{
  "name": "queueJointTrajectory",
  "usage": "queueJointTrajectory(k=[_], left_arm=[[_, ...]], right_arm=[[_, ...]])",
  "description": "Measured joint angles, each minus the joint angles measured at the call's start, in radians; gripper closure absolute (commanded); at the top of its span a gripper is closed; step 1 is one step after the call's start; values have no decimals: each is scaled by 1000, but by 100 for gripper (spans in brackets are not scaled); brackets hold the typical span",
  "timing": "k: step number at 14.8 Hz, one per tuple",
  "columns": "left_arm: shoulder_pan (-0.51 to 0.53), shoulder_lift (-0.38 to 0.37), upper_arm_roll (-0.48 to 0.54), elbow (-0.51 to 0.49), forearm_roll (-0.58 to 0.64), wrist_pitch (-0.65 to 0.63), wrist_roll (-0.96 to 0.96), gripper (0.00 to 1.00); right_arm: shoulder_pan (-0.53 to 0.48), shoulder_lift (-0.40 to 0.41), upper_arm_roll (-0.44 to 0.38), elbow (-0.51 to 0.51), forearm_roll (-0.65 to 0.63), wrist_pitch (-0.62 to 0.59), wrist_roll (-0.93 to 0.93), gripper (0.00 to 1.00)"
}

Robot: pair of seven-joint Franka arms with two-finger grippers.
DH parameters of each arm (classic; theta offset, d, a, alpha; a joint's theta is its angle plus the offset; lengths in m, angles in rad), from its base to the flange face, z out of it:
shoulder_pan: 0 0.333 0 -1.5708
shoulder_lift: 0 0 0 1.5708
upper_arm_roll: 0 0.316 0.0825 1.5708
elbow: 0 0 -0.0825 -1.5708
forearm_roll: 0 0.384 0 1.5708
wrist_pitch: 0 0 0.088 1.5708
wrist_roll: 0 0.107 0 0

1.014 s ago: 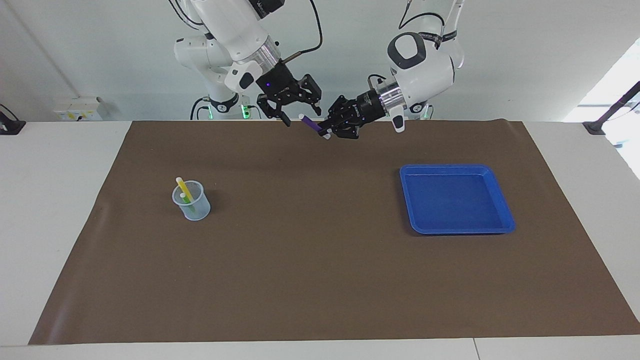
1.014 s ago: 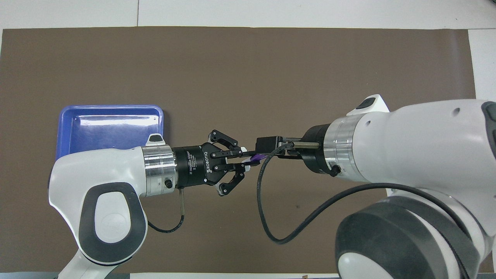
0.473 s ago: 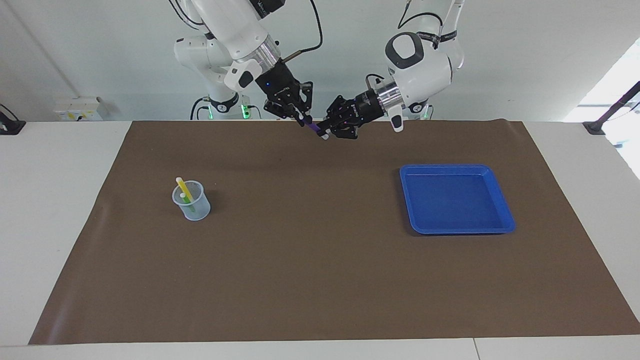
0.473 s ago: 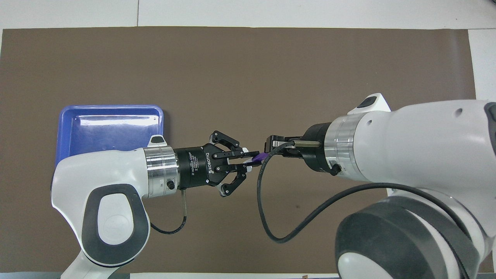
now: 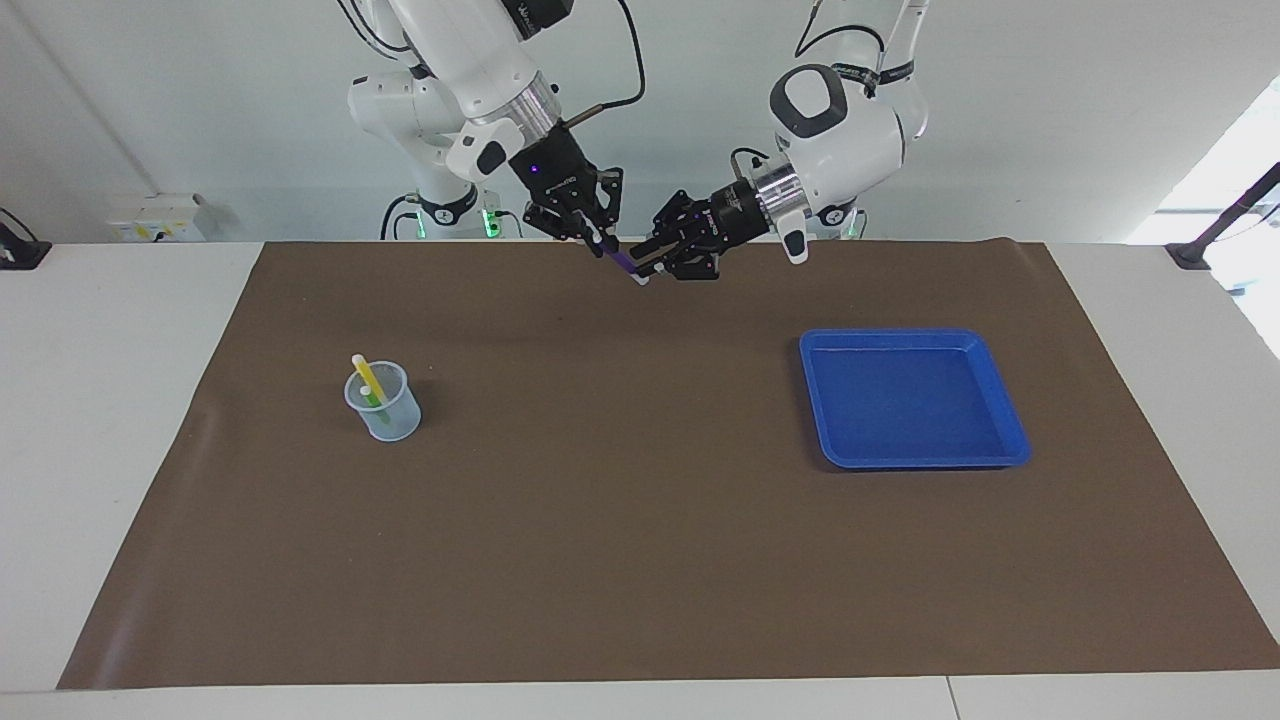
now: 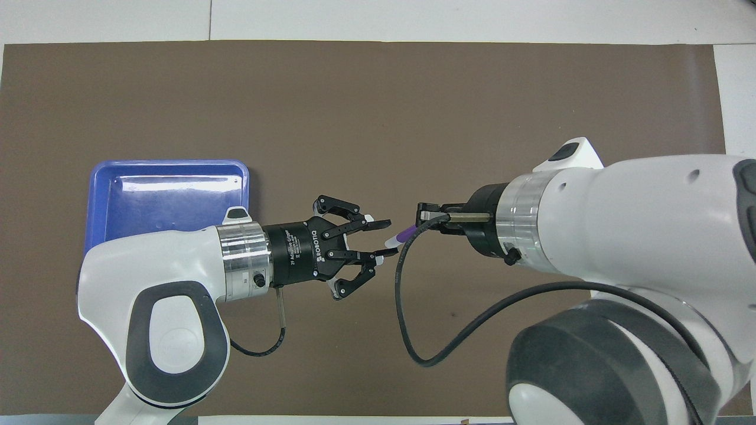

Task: Transfer and insert pens with both arms
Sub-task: 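Open the left gripper while the right gripper pulls the pen away, then insert the purple pen into the cup while the left gripper withdraws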

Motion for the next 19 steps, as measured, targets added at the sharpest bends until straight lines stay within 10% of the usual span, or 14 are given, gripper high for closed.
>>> queueJointTrajectory(k=[19], left_arm=[[50,1,13,-55,1,304,-6,0]], right_arm=[[-20,-66,-376,-246,-380,76,-814,100]])
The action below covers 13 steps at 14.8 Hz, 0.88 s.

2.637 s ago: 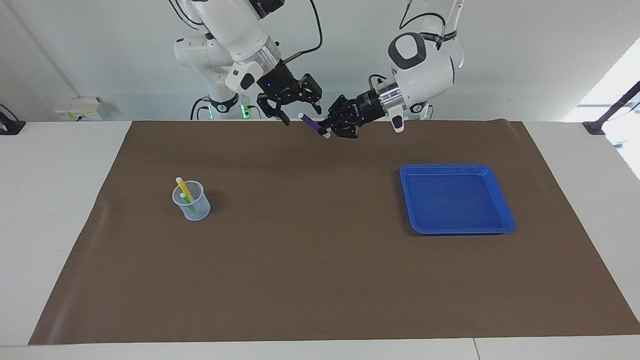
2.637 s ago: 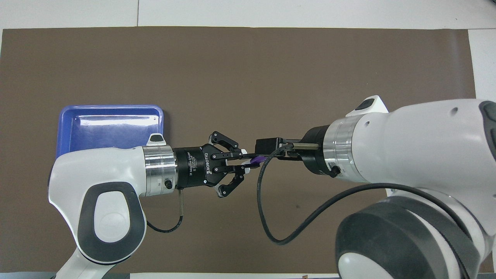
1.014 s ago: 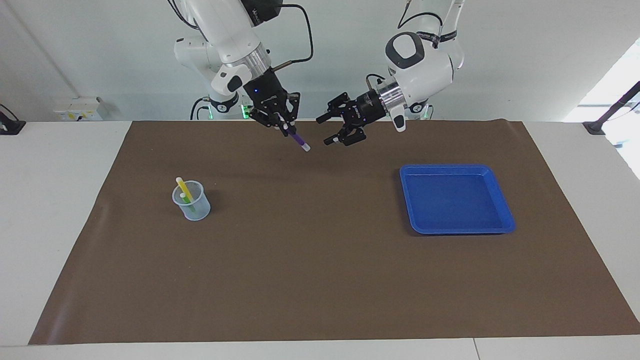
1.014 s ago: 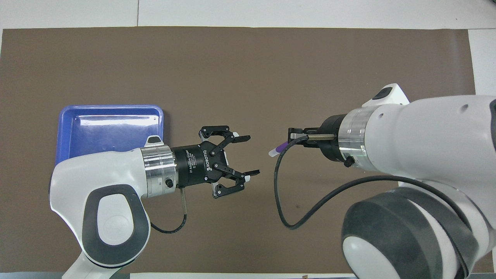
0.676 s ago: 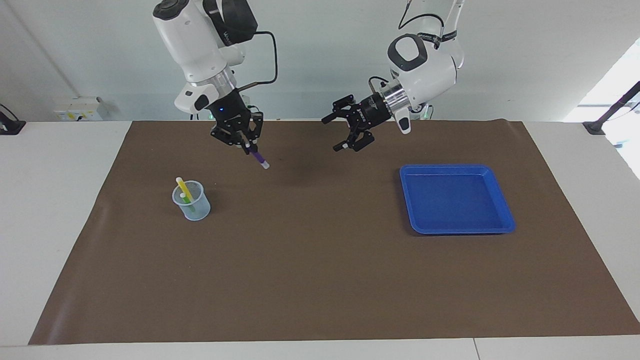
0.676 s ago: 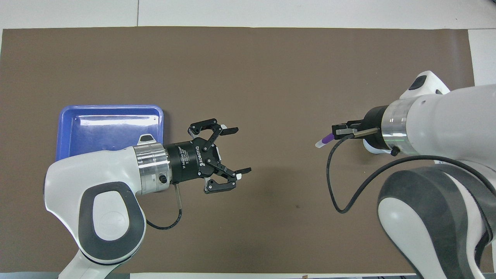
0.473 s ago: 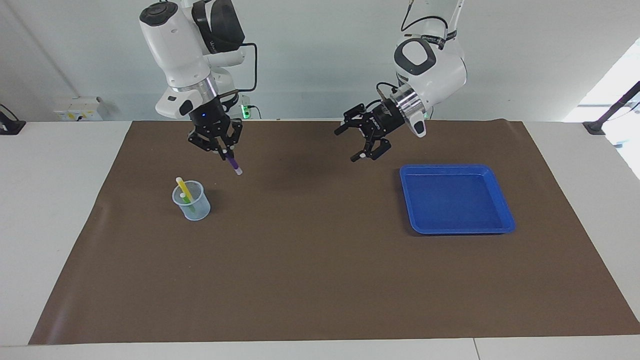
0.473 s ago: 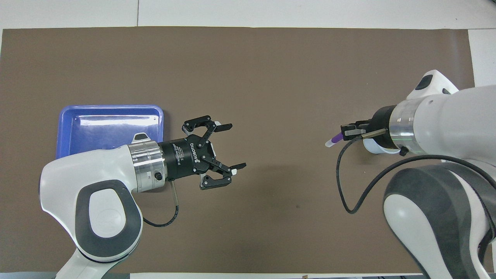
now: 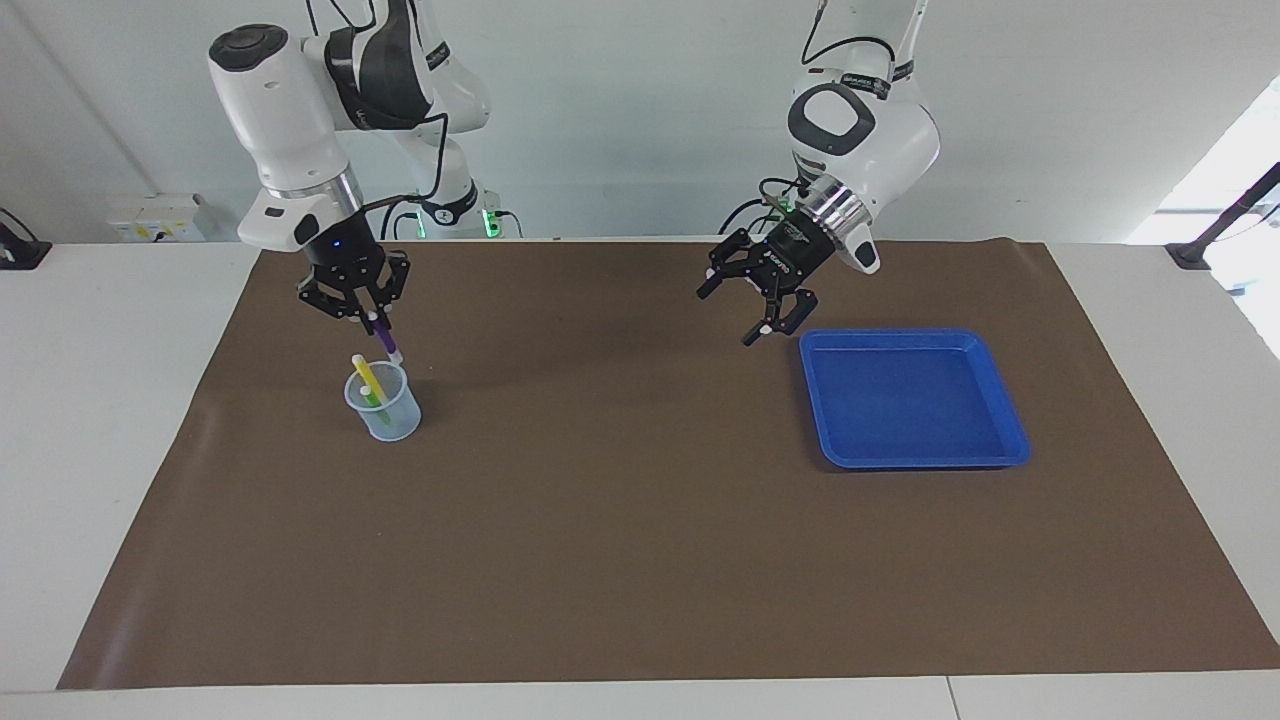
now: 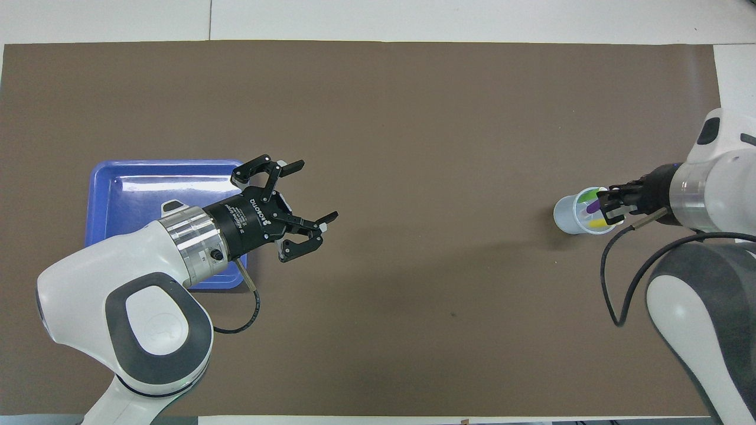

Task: Transfer and insert pens with both arms
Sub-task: 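Insert the purple pen into the cup while the left gripper withdraws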

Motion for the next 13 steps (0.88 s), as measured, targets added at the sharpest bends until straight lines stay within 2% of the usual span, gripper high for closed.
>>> queueJointTrajectory(k=[8,13], left_arm=[[-3,-2,-3,20,3,2,2,0],[-1,-2,-1,34,3,11,2,0]], right_arm=[[0,-21,-57,-104,1,139,-31,100],[0,-20,-61,-165,35,242,-31,100]])
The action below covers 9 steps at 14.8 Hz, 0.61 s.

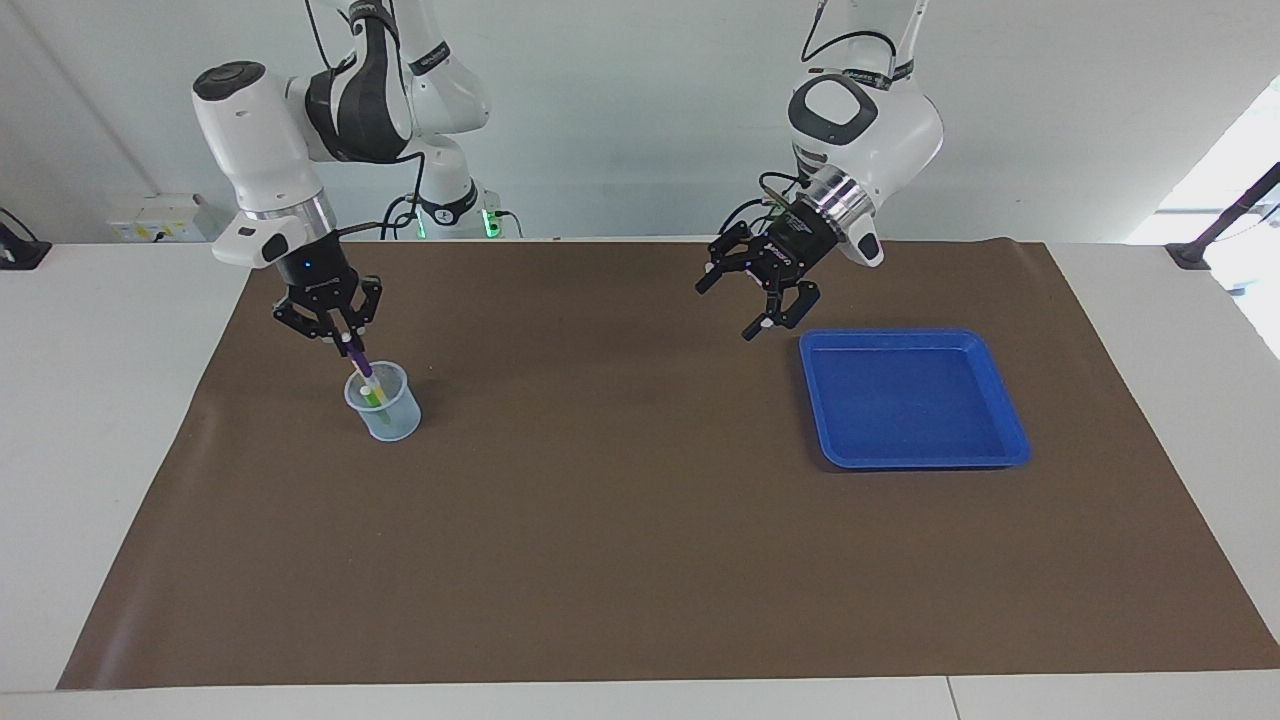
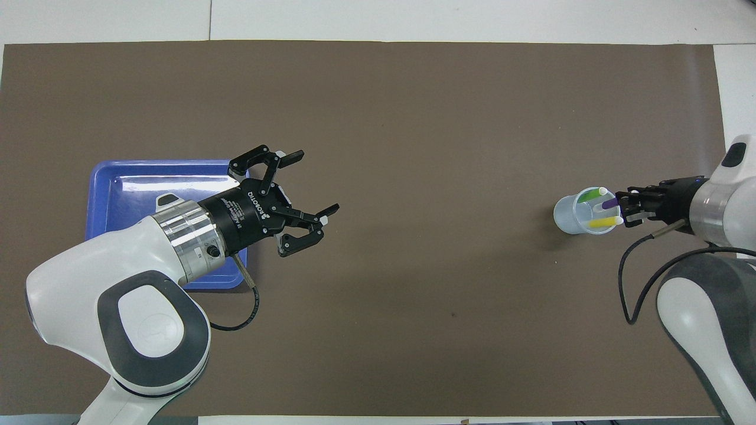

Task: Transfer and insert pens with both arms
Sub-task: 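Insert the purple pen into the cup while the left gripper withdraws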

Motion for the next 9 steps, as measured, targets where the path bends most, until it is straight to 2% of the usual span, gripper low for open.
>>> queueJointTrajectory(k=[5,9], left_arm=[[24,0,2,0,0,13,0,0],[53,1,3,0,8,20,1,0]], right_arm=[[0,15,0,-46,12,76,0,100],[2,36,1,-65,78,100,0,100]])
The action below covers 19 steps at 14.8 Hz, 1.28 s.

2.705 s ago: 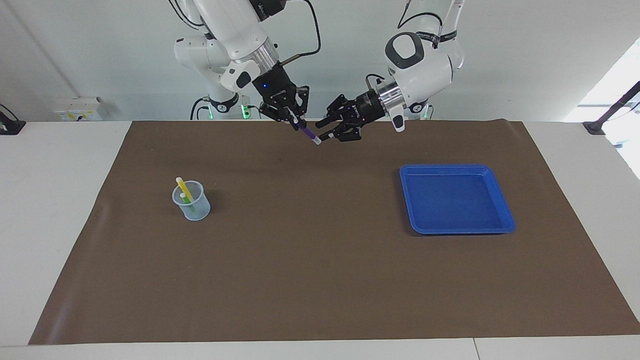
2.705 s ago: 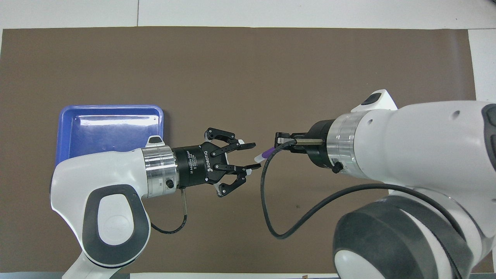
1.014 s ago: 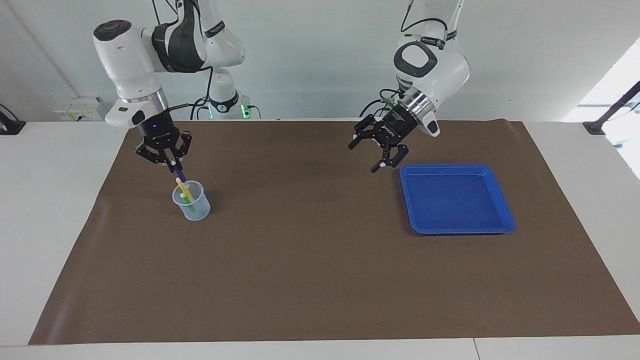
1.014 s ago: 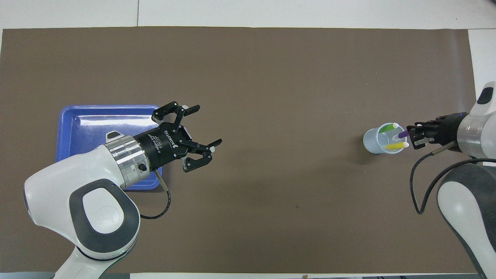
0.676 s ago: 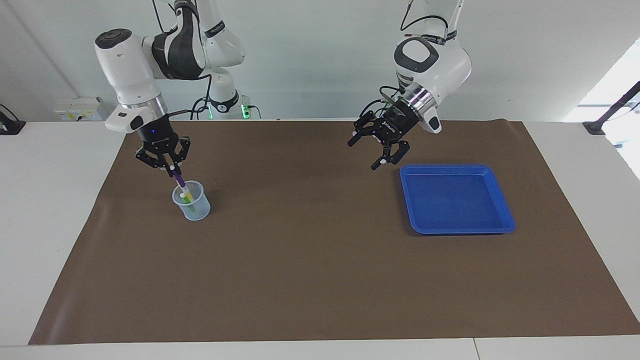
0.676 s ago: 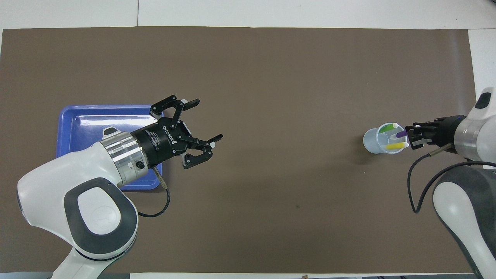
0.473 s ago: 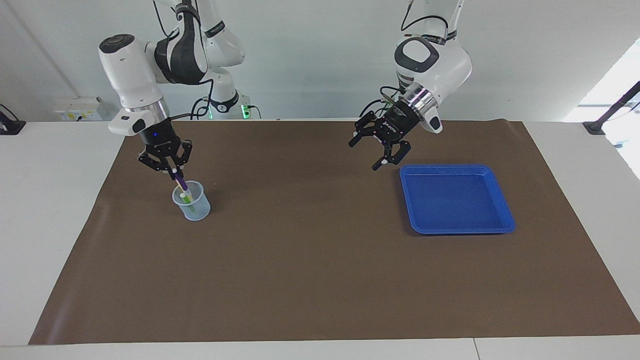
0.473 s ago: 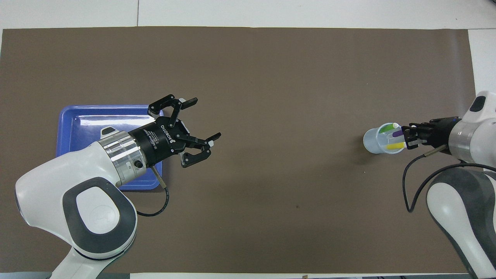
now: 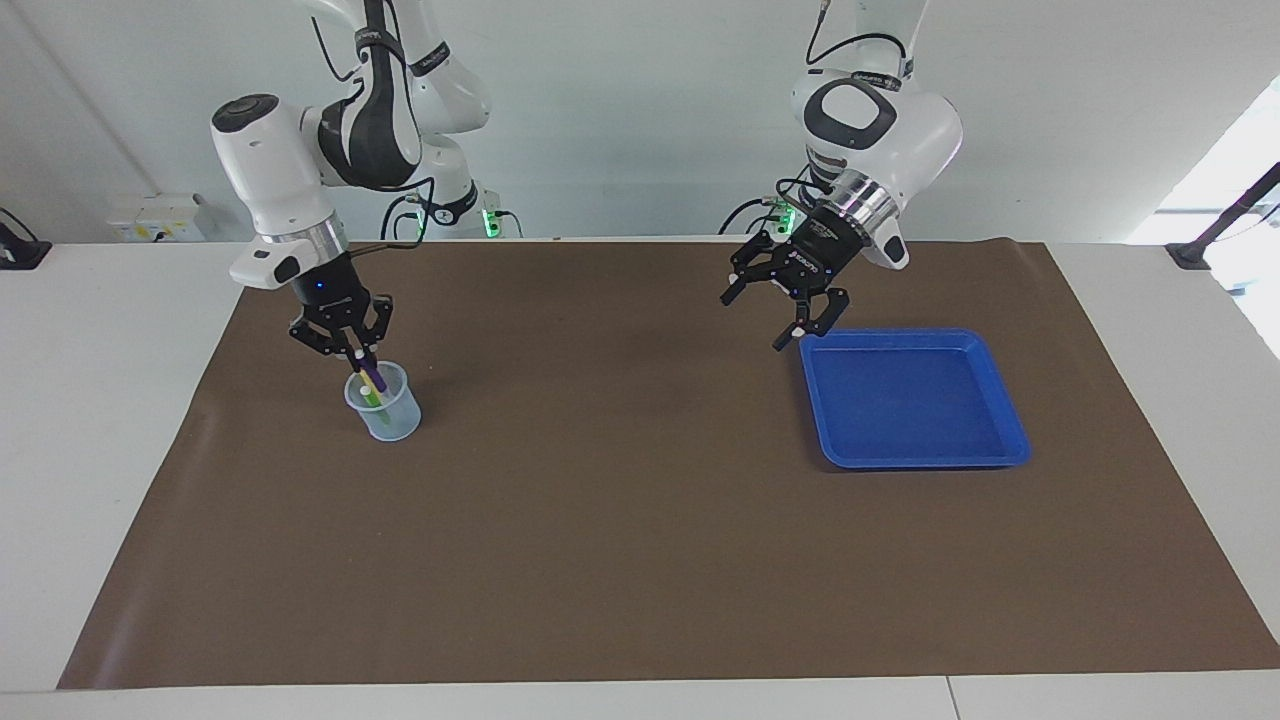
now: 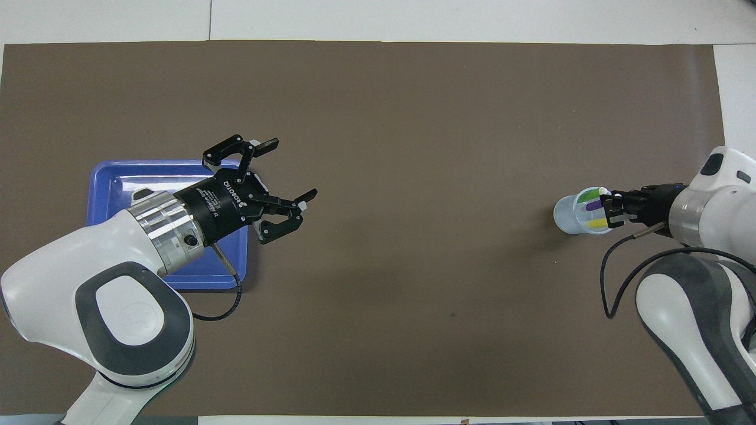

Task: Transfer and insert pens with both arms
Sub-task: 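Insert the purple pen into the cup while the left gripper withdraws, then release the purple pen and raise the right gripper from the cup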

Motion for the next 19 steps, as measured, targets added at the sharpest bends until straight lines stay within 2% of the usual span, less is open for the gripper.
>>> queueJointTrajectory(k=[2,5,8,12,15,18,19], left_arm=[[17,1,-2,-1,54,-1,2,0],[78,8,-23,0,226,-80,1,0],[144,18,-25,31,450,-265,3,0],[209,50,-1,161,783,-516,23,0],[232,75,21,251,926,-670,147,0],[256,99,33,322,1041,-813,356,0],[265,108,37,351,1081,-862,436,0]], right_arm=[[1,12,0,-8,11,25,0,100],[3,24,0,-31,11,63,-1,100],[3,35,1,-42,11,88,-9,100],[4,52,4,-50,11,112,-10,100],[8,54,4,-53,11,112,-10,100],[10,54,4,-53,11,112,-10,100],[10,54,4,-54,11,112,-10,78]])
